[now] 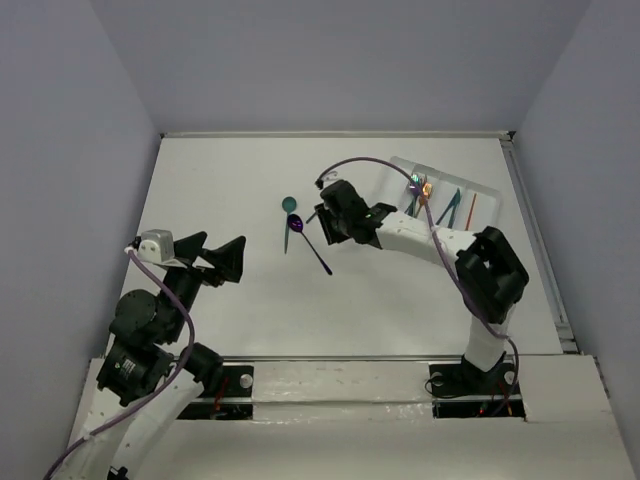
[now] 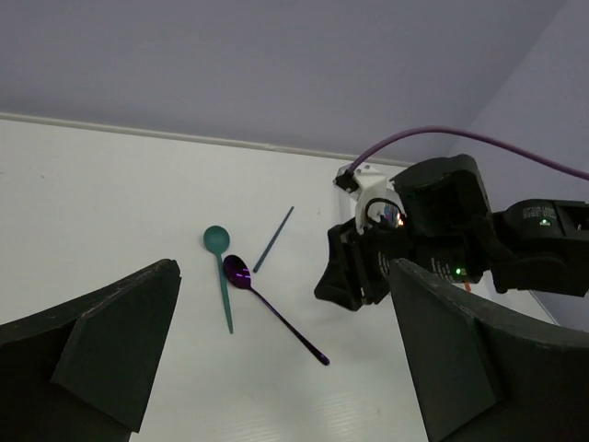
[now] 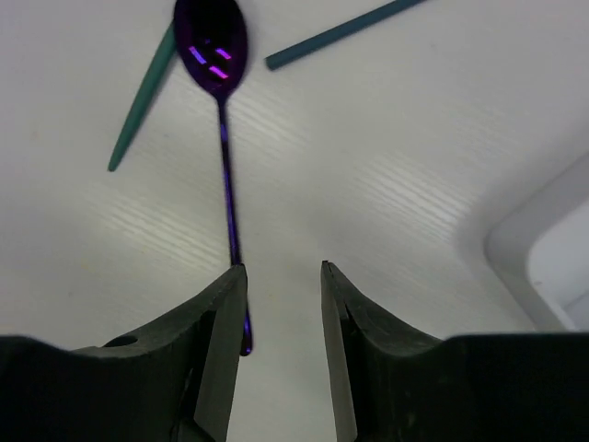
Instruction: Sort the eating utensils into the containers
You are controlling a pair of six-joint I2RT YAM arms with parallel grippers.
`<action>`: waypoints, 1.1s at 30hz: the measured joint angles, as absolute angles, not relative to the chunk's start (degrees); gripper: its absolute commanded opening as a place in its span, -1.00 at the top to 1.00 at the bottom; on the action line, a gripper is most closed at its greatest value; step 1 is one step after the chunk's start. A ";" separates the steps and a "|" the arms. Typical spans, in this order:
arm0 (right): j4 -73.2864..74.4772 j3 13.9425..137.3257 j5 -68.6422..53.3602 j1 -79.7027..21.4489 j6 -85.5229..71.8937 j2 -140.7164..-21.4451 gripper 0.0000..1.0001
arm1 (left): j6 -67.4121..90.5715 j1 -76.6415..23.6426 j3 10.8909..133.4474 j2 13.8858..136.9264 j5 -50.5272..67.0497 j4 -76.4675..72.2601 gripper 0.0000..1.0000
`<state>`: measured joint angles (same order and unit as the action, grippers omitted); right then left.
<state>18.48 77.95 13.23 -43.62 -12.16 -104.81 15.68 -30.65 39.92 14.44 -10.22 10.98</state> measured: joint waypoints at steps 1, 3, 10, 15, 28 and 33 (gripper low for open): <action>18.65 78.81 13.23 -44.88 -12.03 -106.08 0.03 | 15.68 -30.13 39.90 14.59 -10.20 10.98 -0.98; 18.83 80.05 12.78 -47.22 -11.94 -108.44 -0.01 | 15.66 -29.54 39.90 14.85 -10.15 10.98 -0.98; 20.88 86.17 12.23 -49.89 -11.55 -117.45 -0.08 | 15.59 -27.94 39.90 15.31 -9.74 10.96 -0.98; 23.49 92.31 14.44 -49.91 -11.79 -122.69 -0.19 | 15.57 -27.62 39.90 15.31 -9.37 10.94 -0.98; 26.00 109.14 22.79 -45.45 -19.92 -129.29 -0.42 | 15.57 -27.62 39.90 15.25 -8.34 10.94 -0.98; 28.08 115.98 24.32 -41.95 -23.24 -135.98 -0.42 | 15.57 -27.62 39.90 15.16 -8.05 10.94 -0.98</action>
<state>28.08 115.98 24.32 -41.95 -23.24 -135.98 15.57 -27.62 39.90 15.16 -8.05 10.94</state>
